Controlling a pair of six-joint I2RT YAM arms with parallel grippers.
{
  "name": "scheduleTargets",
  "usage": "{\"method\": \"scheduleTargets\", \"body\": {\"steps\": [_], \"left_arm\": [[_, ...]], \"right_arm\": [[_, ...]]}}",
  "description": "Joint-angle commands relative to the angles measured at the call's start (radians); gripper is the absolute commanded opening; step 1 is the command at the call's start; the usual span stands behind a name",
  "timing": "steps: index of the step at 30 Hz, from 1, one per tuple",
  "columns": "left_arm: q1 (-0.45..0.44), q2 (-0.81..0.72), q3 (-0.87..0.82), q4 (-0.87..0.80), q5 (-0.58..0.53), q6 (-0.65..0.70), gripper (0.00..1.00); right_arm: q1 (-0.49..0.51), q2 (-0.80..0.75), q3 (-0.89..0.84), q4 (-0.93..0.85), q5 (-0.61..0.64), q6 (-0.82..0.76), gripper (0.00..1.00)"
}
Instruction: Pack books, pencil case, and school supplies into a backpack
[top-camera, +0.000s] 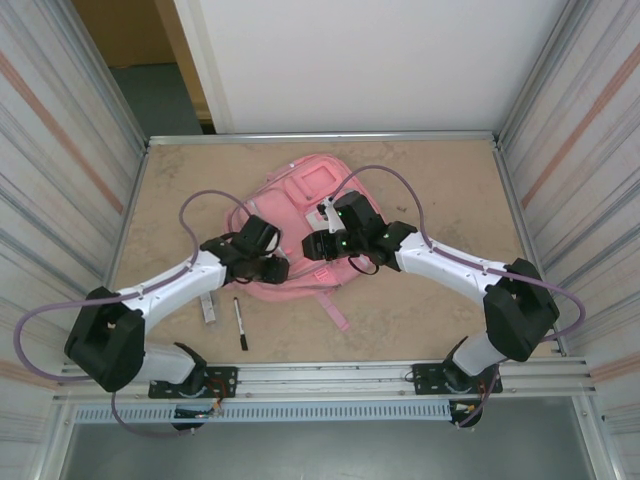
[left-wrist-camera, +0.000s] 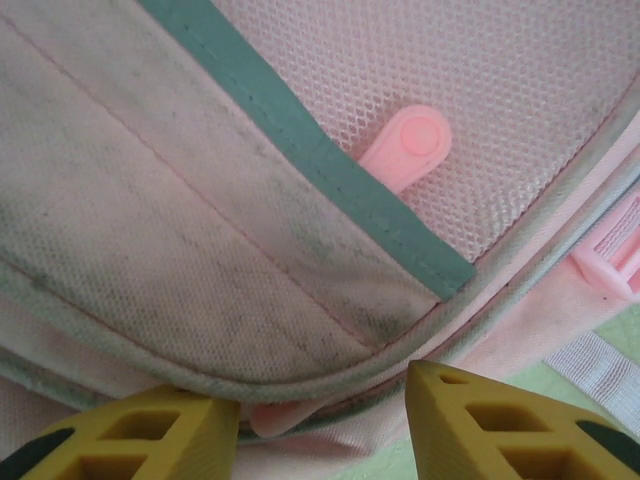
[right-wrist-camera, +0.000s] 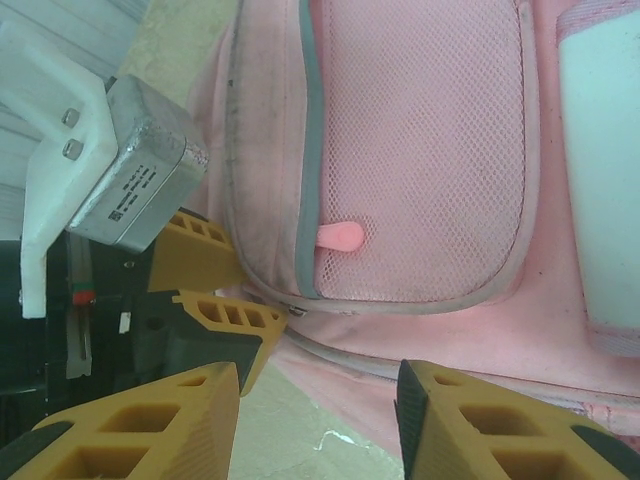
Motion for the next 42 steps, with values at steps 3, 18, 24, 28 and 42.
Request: {"method": "scheduleTargets", "body": {"steps": [3, 18, 24, 28, 42], "left_arm": [[0.008, 0.037, 0.023, 0.109, 0.05, 0.022, 0.45], [-0.037, 0.108, 0.003, 0.158, 0.035, 0.022, 0.21], [-0.053, 0.111, -0.008, 0.188, 0.032, 0.022, 0.2], [-0.055, 0.129, -0.008, 0.191, 0.0, -0.01, 0.37], [-0.063, 0.156, -0.02, 0.174, -0.067, -0.076, 0.11]], "right_arm": [[-0.001, 0.004, 0.009, 0.008, 0.029, -0.022, 0.45], [-0.008, 0.052, 0.026, 0.041, 0.059, 0.012, 0.45], [-0.052, 0.071, 0.043, 0.024, 0.038, 0.15, 0.46], [-0.068, 0.067, 0.042, 0.013, 0.08, 0.186, 0.46], [-0.058, 0.04, -0.005, 0.08, 0.106, 0.214, 0.46]]}}
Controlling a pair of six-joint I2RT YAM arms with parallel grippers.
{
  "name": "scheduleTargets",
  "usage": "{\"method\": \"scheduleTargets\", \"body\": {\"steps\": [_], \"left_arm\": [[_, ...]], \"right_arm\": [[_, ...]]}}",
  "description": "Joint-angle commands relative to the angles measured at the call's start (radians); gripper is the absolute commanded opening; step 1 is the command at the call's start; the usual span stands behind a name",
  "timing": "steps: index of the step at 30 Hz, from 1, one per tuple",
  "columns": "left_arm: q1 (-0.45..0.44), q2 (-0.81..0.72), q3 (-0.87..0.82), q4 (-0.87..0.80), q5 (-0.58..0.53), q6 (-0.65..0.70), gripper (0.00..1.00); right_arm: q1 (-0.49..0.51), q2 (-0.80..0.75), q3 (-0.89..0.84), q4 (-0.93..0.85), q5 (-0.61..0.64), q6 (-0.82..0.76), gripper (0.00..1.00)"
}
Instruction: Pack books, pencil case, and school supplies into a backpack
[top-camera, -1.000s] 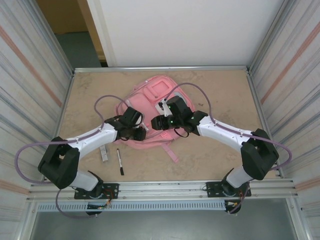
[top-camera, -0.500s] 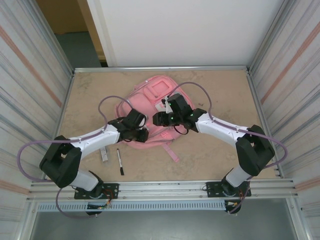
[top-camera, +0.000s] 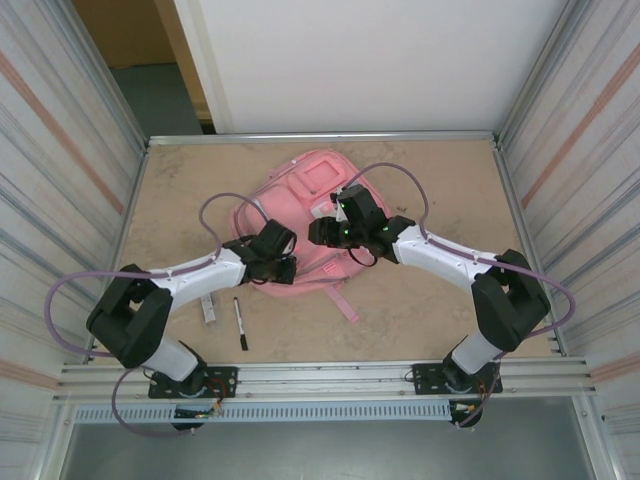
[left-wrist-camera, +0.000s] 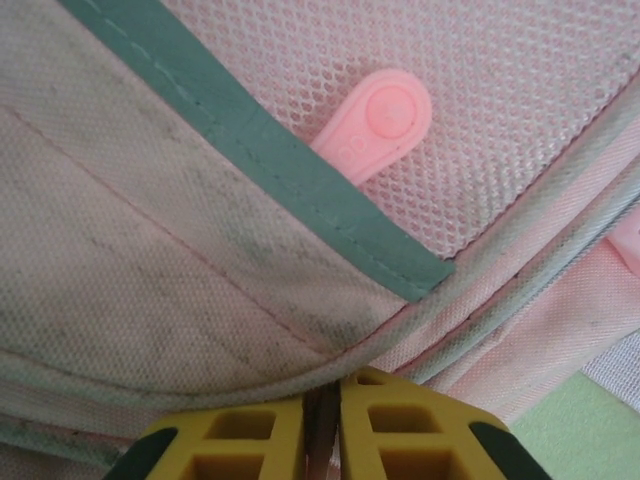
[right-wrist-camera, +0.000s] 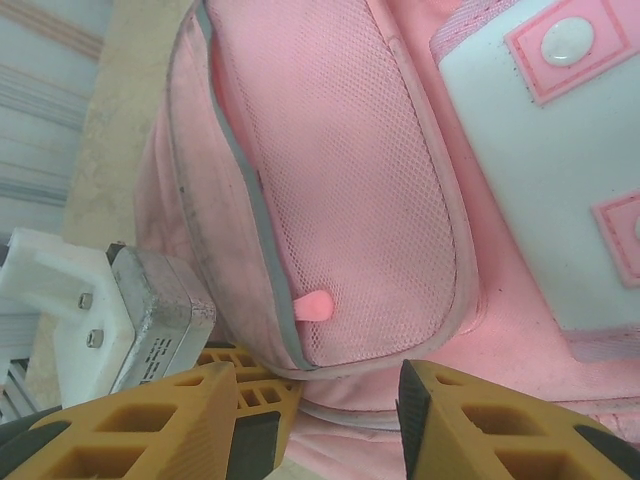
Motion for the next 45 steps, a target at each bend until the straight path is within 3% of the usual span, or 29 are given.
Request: {"method": "scheduleTargets", "body": {"steps": [1, 3, 6, 9, 13, 19, 24, 26, 30, 36, 45], "left_arm": [[-0.002, 0.003, -0.02, 0.018, -0.035, -0.014, 0.07], [-0.002, 0.0, -0.025, 0.02, -0.031, -0.015, 0.0], [-0.002, -0.031, -0.024, 0.015, 0.007, -0.02, 0.0], [-0.002, -0.111, -0.038, 0.031, 0.026, -0.013, 0.0], [-0.001, -0.221, -0.087, 0.146, 0.112, 0.061, 0.0], [-0.001, -0.281, -0.122, 0.248, 0.184, 0.085, 0.0], [-0.001, -0.246, -0.108, 0.249, 0.242, 0.076, 0.0], [-0.002, -0.239, -0.11, 0.249, 0.253, 0.071, 0.0], [0.006, -0.28, -0.133, 0.217, 0.181, 0.119, 0.0], [0.086, -0.33, -0.183, 0.168, 0.163, 0.169, 0.0], [0.199, -0.306, -0.204, 0.167, 0.085, 0.24, 0.0]], "right_arm": [[0.007, -0.027, -0.018, 0.023, 0.031, 0.023, 0.46], [0.006, -0.027, -0.024, 0.027, 0.034, 0.022, 0.46], [0.004, -0.028, -0.021, 0.015, 0.03, 0.016, 0.46], [-0.002, 0.006, 0.038, -0.125, 0.034, 0.019, 0.48], [-0.017, 0.042, 0.069, -0.231, -0.035, 0.141, 0.49], [0.016, 0.088, 0.046, -0.121, -0.153, 0.416, 0.52], [0.027, 0.163, 0.105, -0.12, -0.172, 0.448, 0.52], [0.024, 0.179, 0.118, -0.126, -0.177, 0.443, 0.48], [0.011, 0.17, 0.102, -0.157, -0.146, 0.422, 0.3], [-0.027, 0.12, 0.058, -0.182, -0.142, 0.366, 0.06], [-0.179, 0.079, 0.054, -0.271, -0.238, 0.159, 0.01]]}}
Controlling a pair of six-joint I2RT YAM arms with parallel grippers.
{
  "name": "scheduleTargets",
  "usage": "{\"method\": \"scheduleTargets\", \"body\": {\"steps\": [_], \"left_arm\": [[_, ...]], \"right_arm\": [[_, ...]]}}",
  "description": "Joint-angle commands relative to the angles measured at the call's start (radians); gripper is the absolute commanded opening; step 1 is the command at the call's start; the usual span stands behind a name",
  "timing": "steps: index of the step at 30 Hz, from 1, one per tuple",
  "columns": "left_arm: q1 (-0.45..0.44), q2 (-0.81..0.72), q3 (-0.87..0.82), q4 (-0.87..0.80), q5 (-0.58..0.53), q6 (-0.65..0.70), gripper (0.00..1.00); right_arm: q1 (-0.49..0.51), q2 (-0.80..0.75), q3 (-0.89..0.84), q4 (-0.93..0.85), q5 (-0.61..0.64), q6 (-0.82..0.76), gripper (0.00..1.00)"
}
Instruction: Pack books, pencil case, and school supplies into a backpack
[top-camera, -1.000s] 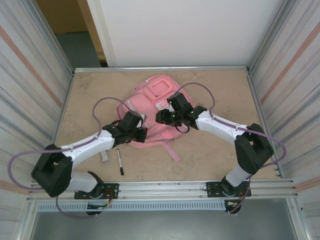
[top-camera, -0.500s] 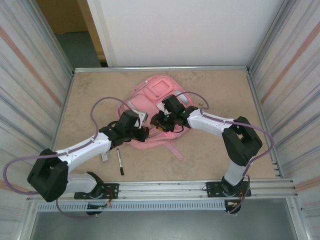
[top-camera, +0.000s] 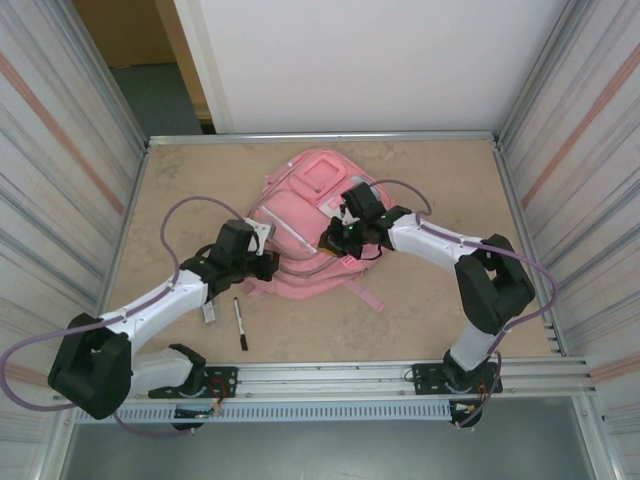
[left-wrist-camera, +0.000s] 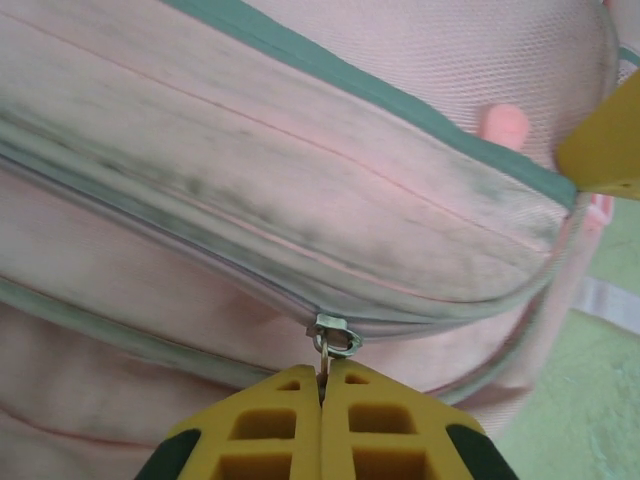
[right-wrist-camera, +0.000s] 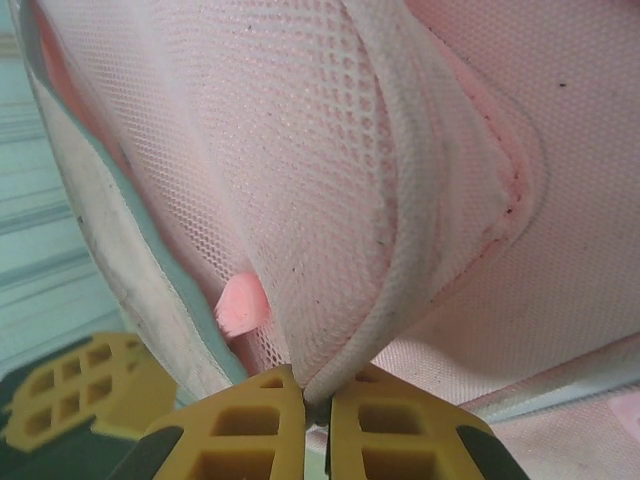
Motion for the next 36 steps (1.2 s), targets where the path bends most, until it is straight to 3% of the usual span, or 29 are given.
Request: {"method": "scheduleTargets", "body": {"steps": [1, 3, 5, 7, 9, 10, 14, 17, 22, 29, 33, 36], "left_arm": [[0.027, 0.02, 0.0, -0.017, -0.069, 0.088, 0.0], [-0.009, 0.057, 0.009, 0.052, 0.064, 0.134, 0.0], [-0.085, 0.09, 0.024, 0.109, 0.103, 0.116, 0.0], [-0.176, 0.123, 0.04, 0.17, 0.099, 0.078, 0.0], [-0.265, 0.164, 0.077, 0.218, 0.075, 0.032, 0.0], [-0.299, 0.184, 0.101, 0.22, 0.053, 0.021, 0.0], [-0.423, 0.303, 0.22, 0.238, -0.021, -0.029, 0.0], [-0.47, 0.386, 0.276, 0.28, -0.057, -0.059, 0.0], [-0.478, 0.485, 0.321, 0.37, -0.044, -0.146, 0.0], [-0.528, 0.515, 0.362, 0.353, -0.073, -0.121, 0.0], [-0.536, 0.516, 0.356, 0.356, -0.067, -0.131, 0.0], [-0.537, 0.503, 0.336, 0.353, -0.076, -0.134, 0.0]], "right_arm": [[-0.096, -0.031, -0.006, -0.087, -0.008, -0.15, 0.01], [-0.133, -0.009, 0.017, -0.106, -0.04, -0.206, 0.04], [-0.166, 0.013, 0.038, -0.11, -0.051, -0.247, 0.06], [-0.208, 0.036, 0.053, -0.118, -0.025, -0.256, 0.13], [-0.246, 0.039, 0.071, -0.161, 0.021, -0.236, 0.34], [-0.256, 0.026, 0.077, -0.184, 0.027, -0.215, 0.39], [-0.235, -0.139, -0.009, -0.252, 0.121, -0.035, 0.52], [-0.214, -0.261, -0.067, -0.364, 0.23, 0.041, 0.54], [-0.18, -0.399, -0.176, -0.474, 0.368, 0.08, 0.57], [-0.164, -0.372, -0.261, -0.358, 0.259, 0.085, 0.57], [-0.14, -0.33, -0.245, -0.302, 0.248, 0.121, 0.45], [-0.139, -0.308, -0.218, -0.308, 0.258, 0.119, 0.42]]}}
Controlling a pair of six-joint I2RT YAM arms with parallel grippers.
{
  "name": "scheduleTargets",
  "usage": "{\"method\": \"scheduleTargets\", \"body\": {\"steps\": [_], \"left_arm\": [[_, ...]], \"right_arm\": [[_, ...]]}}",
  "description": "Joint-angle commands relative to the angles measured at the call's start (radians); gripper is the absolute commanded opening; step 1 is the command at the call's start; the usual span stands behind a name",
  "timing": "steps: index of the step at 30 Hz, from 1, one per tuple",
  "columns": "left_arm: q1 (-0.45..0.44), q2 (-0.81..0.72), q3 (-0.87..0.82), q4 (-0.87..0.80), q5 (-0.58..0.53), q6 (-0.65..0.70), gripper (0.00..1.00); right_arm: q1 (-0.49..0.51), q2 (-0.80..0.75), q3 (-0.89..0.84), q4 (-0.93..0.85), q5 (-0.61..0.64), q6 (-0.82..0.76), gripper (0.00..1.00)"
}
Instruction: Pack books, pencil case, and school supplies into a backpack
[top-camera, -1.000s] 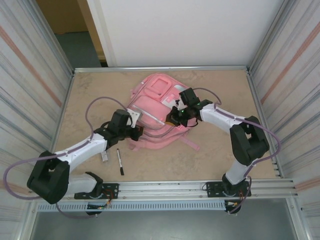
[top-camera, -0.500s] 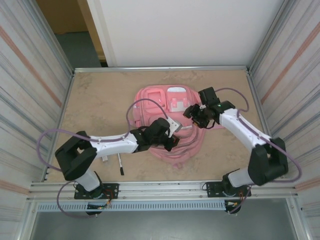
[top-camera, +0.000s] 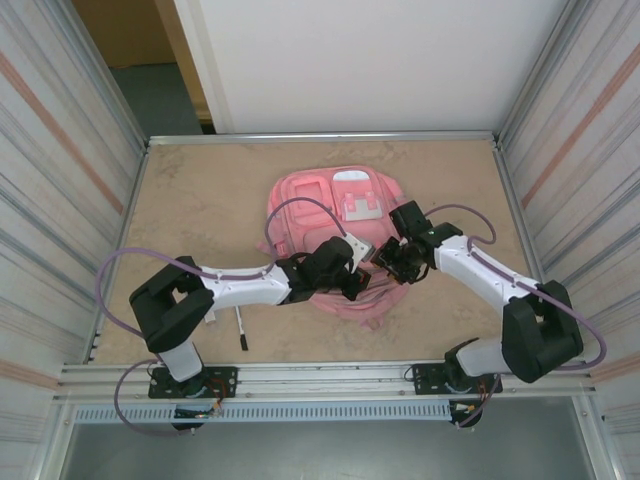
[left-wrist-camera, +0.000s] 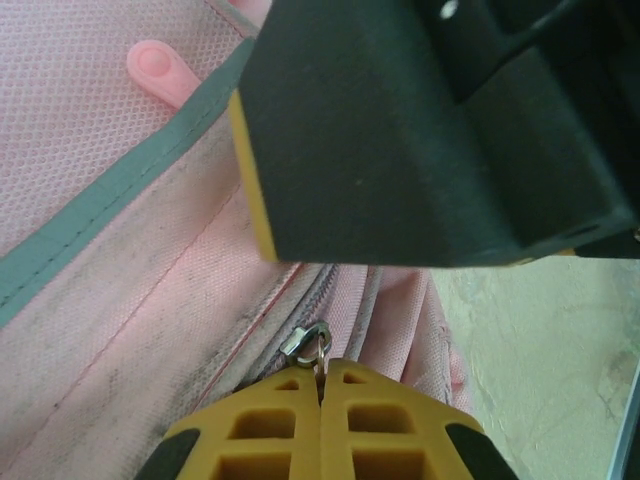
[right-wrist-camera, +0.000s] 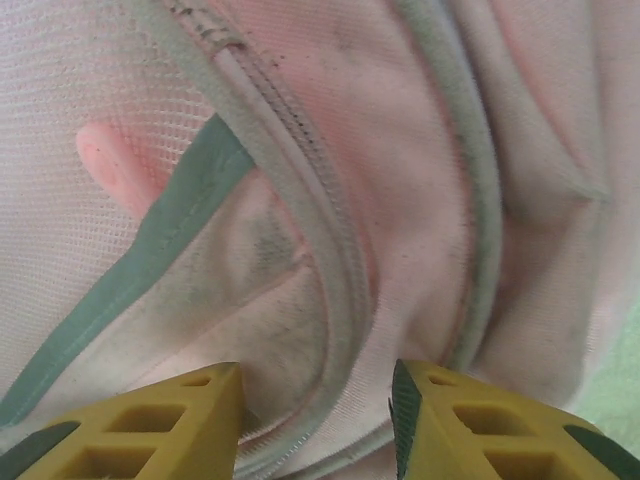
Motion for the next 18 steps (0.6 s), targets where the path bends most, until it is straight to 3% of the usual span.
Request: {"method": "scheduleTargets", "body": {"steps": [1, 3, 6, 10, 14, 18], "left_arm": [[-0.011, -0.018, -0.002, 0.044, -0.022, -0.009, 0.0], [-0.011, -0.034, -0.021, 0.038, -0.038, 0.007, 0.0], [-0.012, -0.06, -0.035, 0.003, -0.069, 0.028, 0.0], [-0.01, -0.107, -0.043, -0.103, -0.173, 0.102, 0.0], [0.015, -0.155, -0.056, -0.261, -0.33, 0.191, 0.0], [0.144, -0.215, -0.14, -0.299, -0.291, 0.192, 0.0]], "right_arm": [[0.009, 0.021, 0.039, 0.009, 0.0, 0.025, 0.42], [0.011, 0.025, 0.04, 0.019, 0.003, 0.03, 0.37], [0.011, 0.033, 0.029, 0.051, -0.009, 0.039, 0.17], [-0.018, 0.027, 0.038, 0.076, -0.019, -0.04, 0.03], [-0.101, 0.03, 0.091, 0.037, -0.04, -0.166, 0.02], [-0.199, 0.069, 0.138, 0.028, -0.133, -0.269, 0.01]]}}
